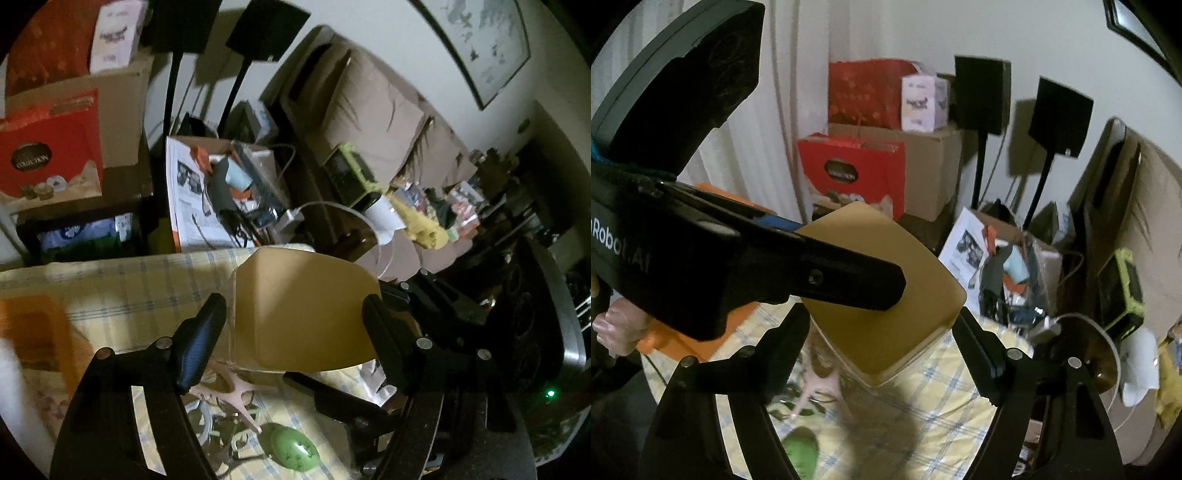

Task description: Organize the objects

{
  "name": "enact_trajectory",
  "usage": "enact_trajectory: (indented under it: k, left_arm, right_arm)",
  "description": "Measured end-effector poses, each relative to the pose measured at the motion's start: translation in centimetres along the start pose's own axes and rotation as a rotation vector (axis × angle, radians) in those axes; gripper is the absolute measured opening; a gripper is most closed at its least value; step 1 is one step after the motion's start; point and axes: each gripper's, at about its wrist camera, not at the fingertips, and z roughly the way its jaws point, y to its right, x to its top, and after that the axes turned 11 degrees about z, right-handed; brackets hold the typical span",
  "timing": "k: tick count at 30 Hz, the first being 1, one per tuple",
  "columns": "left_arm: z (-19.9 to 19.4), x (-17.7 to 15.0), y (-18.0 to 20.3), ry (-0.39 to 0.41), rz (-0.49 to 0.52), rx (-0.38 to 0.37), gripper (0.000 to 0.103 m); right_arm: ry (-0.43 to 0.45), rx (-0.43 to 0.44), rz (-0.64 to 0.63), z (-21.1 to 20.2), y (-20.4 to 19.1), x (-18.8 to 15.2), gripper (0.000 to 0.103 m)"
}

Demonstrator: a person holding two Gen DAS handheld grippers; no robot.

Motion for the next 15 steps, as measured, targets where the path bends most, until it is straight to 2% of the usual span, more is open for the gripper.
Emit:
enact_trajectory:
  k: [7, 15]
  left_arm:
    - [-7.2, -0.7, -0.1, 0.091, -0.003, 0.025, 0.073]
    - [-14.0, -3.1, -2.1, 0.149, -0.038, 0.084, 0.073]
  right_arm:
    - [0.043, 0.017, -0.059, -3.1, -5.6, 2.5, 0.081]
    - [0.055, 0.07, -0.104, -3.5, -12.5, 3.8, 0.081]
